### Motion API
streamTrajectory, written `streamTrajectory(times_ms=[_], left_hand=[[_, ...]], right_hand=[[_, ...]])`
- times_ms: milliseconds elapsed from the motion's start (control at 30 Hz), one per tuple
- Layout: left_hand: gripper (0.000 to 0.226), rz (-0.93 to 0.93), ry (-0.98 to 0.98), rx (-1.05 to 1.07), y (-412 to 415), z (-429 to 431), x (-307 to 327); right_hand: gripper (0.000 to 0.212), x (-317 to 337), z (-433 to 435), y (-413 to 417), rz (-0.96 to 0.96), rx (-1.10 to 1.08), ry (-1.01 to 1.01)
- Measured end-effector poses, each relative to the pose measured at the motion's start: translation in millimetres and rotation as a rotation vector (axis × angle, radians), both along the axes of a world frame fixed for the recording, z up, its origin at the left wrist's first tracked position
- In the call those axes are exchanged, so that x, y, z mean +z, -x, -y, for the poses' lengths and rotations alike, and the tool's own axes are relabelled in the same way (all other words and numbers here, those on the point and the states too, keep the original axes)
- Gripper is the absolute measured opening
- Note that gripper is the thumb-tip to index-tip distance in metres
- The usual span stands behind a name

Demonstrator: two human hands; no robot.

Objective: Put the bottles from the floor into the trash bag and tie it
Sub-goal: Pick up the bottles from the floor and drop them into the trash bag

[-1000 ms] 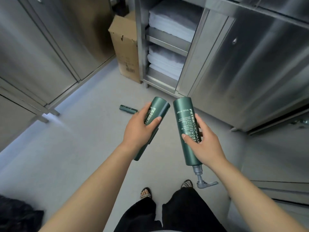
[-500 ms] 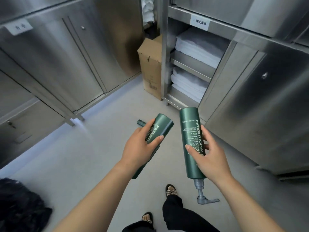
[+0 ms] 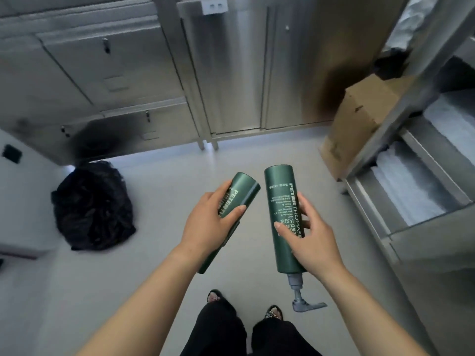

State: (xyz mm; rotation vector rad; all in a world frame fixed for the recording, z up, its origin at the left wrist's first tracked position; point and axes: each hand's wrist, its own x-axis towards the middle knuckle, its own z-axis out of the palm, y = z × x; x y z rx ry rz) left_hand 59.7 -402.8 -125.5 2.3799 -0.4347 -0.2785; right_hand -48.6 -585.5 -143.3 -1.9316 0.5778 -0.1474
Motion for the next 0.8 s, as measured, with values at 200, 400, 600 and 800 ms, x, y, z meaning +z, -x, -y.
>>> streamTrajectory(times_ms=[200,400,600,800], left_hand=[[0.062,0.022,0.043,0.323,-37,-84,-5],[0.060,0.070,0.053,0.479,-101,-176,0],[0.062,0.119,0.068,0.618,-160,-275,13],[0.064,0.101,0.066,0.762,-197,-350,12]], right_hand=[[0.077,3,-69,-93,-0.001,0.267,0.027],[0.072,11,-156,-192,0.063,0.441,0.052],[0.078,25,-249,-281,0.124,0.541,0.066],[0.075,28,-316,-345,0.139,0.659,0.055]])
